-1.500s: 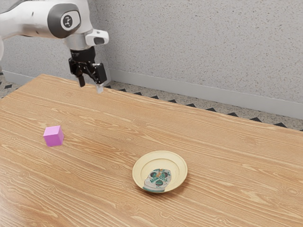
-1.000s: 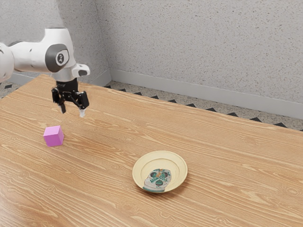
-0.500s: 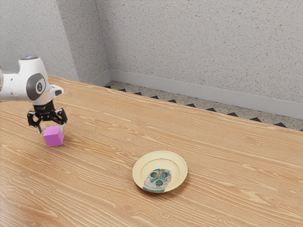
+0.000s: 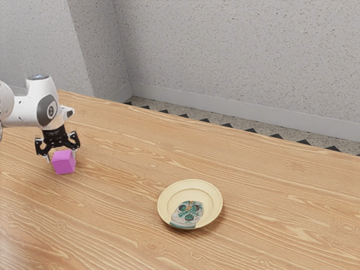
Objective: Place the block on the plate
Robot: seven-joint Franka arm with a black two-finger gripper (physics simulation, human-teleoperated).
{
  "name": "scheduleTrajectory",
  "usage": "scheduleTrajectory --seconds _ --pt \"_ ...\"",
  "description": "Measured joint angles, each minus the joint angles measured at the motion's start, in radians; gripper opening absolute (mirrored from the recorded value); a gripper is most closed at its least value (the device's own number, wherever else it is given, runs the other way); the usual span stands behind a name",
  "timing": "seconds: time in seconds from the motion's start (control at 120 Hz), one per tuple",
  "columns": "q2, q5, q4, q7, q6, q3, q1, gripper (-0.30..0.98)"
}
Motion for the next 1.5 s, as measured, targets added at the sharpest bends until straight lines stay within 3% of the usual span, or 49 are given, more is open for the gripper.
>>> scheduleTrajectory --seconds 0.208,0.542,0.892,1.175,1.5 --pt "0.011 -0.001 -0.004 -0.044 0.016 -0.006 0.001 0.65" --pt "-0.001 0.0 -0.022 -0.082 0.015 -0.009 0.004 0.49" --pt "-0.1 -0.006 -0.082 -0.105 0.021 -0.024 -0.021 0.41" --pt "-0.278 -0.008 -0.217 -0.122 0.026 -0.03 -0.274 0.38" --pt "-0.355 -0.027 -0.269 -0.138 0.028 -0.039 -0.591 0.39"
